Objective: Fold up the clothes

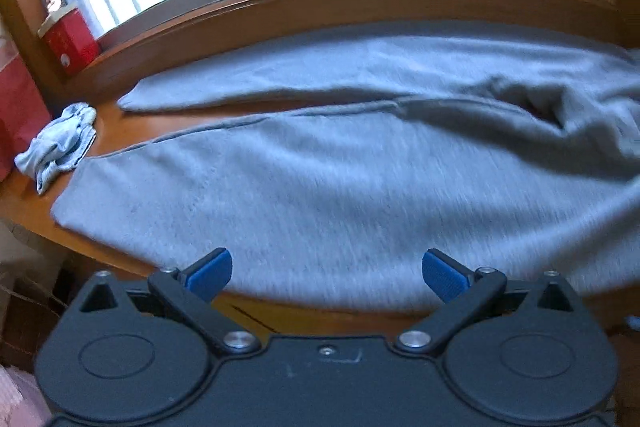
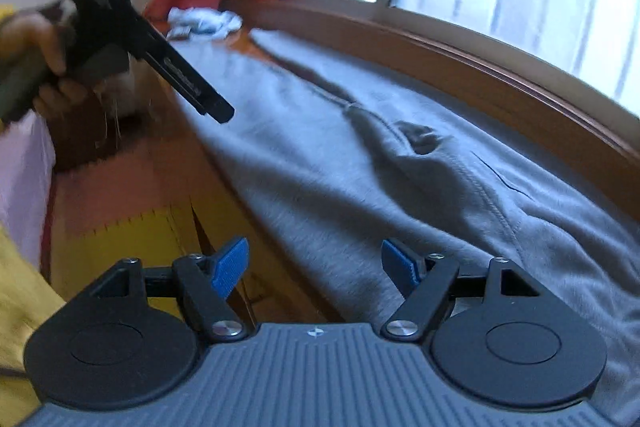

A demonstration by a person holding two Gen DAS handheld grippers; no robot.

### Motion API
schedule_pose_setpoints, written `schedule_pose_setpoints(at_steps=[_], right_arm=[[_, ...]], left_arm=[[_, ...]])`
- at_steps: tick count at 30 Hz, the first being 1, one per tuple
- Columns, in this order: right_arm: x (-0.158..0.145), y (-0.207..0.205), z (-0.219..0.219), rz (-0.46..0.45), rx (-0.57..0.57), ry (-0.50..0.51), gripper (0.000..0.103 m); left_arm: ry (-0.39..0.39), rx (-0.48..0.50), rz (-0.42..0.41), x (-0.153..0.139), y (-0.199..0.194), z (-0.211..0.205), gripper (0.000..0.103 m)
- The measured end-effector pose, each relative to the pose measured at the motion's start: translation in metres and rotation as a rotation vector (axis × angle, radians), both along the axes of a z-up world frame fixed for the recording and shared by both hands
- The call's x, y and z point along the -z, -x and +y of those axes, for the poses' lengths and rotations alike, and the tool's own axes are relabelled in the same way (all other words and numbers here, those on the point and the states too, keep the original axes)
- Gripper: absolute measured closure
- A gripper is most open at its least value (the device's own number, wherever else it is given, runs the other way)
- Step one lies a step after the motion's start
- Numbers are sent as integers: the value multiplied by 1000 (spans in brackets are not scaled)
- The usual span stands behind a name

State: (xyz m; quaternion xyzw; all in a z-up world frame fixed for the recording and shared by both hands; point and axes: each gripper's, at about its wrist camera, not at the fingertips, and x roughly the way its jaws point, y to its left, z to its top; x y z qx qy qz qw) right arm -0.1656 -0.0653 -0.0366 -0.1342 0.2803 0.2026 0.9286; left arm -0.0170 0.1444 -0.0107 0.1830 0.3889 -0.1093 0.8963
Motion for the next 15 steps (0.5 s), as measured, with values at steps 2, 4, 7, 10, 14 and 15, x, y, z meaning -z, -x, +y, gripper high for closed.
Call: schedule_pose_setpoints(at_steps=[2, 4, 7, 10, 14, 15], right_arm=[[5, -4, 5, 2, -11, 41, 27], [12, -12, 8, 22, -11, 70, 27], [14, -29, 4, 99, 20, 14, 29], [9, -36, -4, 143, 52, -73, 67], [4, -37, -10, 224, 81, -176, 99], [3, -34, -10, 236, 79, -196, 99]], left_arm=[[-1, 16, 0, 2, 5, 1, 1], [10, 23, 18, 5, 4, 5, 1], [33, 38, 28, 6, 10, 14, 1], [22, 76, 8, 10, 23, 20, 1], [-22, 173, -44, 17, 40, 15, 1], [-34, 203, -58, 19, 44, 12, 1]])
